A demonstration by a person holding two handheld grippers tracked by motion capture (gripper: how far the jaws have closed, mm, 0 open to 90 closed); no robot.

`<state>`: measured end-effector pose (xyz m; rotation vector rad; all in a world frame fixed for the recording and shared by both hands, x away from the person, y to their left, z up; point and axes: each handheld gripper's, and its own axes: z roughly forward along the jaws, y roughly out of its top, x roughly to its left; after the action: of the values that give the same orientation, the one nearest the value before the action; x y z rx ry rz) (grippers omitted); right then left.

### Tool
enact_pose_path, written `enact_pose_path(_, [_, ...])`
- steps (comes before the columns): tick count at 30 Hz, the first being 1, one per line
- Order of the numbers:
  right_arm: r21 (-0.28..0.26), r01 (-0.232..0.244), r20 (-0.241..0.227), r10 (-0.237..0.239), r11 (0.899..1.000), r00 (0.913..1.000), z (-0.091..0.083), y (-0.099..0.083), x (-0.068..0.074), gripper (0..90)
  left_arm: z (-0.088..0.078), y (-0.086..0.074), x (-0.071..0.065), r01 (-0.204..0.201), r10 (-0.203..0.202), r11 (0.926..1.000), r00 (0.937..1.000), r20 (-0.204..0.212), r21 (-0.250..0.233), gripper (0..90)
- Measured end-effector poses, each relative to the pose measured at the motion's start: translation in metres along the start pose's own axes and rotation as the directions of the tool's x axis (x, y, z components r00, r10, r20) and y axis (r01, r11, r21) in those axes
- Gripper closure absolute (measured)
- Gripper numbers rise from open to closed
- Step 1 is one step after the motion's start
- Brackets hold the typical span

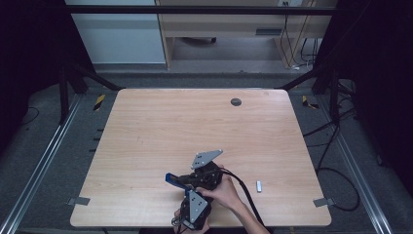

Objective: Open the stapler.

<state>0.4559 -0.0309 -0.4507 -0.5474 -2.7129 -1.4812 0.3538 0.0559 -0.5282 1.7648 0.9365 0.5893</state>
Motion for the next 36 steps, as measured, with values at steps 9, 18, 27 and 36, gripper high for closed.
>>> enact_pose_path(9, [0.04,-0.004,0.005,0.004,0.999,1.0,0.013,0.002,-0.001,90.0,0.0,0.0,0.0,-0.005,0.005,1.0,1.0,-0.003,0.0,90.0])
enact_pose_path(18, [0.081,-0.009,0.014,0.008,0.997,0.9999,0.019,0.003,-0.001,90.0,0.0,0.0,0.0,-0.006,0.006,1.0,1.0,-0.006,0.0,90.0])
enact_pose_path(27, [0.108,-0.018,0.015,0.016,0.994,0.9998,0.023,0.005,-0.001,90.0,0.0,0.0,0.0,-0.004,0.004,1.0,0.9999,-0.009,-0.003,90.0])
enact_pose_path(36, [0.161,-0.025,0.023,0.021,0.987,0.9995,0.031,0.004,-0.002,90.0,0.0,0.0,0.0,-0.007,0.007,1.0,0.9999,-0.011,-0.002,90.0])
